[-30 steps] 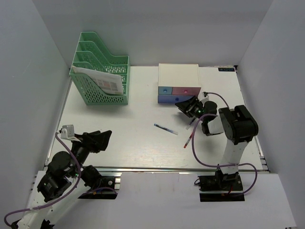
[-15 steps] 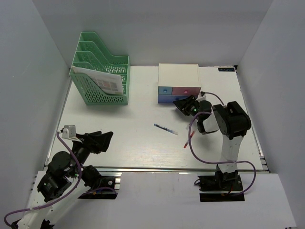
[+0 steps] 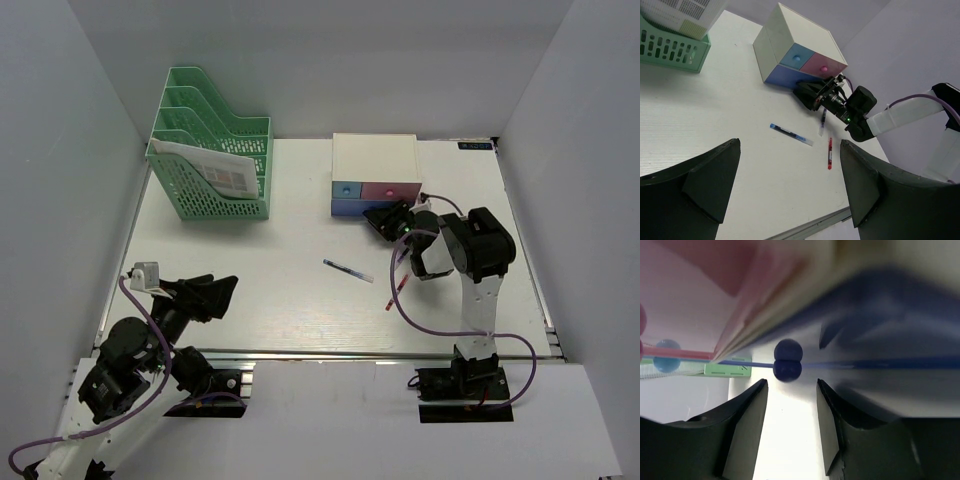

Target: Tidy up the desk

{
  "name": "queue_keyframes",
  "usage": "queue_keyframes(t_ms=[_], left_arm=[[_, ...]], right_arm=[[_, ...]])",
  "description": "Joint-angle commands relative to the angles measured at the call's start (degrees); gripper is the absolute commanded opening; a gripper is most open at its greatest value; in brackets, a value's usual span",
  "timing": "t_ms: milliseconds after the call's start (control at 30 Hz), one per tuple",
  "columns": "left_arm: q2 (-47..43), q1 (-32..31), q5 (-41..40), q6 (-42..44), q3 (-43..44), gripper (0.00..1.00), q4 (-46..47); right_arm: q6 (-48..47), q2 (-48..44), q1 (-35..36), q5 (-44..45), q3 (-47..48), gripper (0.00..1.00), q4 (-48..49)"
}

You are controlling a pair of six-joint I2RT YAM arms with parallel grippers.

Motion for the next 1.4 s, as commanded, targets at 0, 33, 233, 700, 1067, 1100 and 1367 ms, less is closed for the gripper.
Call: queue_keyframes(t_ms=[0,33,233,700,1067,1100,1367], left_arm=[[-0.5,0.3,0.4,0.7,0.1,0.9,0.0],[-0.6,0.3,0.5,0.7,0.1,0.9,0.0],[-0.3,0.3,0.8,0.8,0.1,0.9,0.0],[-0.3,0.3,1.0,0.9,0.1,0.9,0.0],[-0.3,0.3,0.9,0.9,0.3,0.9,0.0],[-0.3,0.3,0.9,0.9,0.2,0.91,0.0],[-0.7,0.3,1.6,1.2,0.1,0.91,0.3]], right_arm=[[0.6,1.1,-0.1,0.8,2.2,0.49,5.6],[0.9,1.2,0.0,0.7,2.4,0.49,5.6],[1.4,1.2,-0.5,1.2,3.0,0.49,6.3],[0.4,2.6,-2.9,0.6,5.2,0.4,8.4],[-0.1,3.2,-4.8,-1.7,4.6,0.09,11.5],[-0.3,2.9,-5.1,-1.9,4.1,0.08,11.5],[-2.3,-2.4,-6.6,-5.2,-3.5,0.05,11.3]])
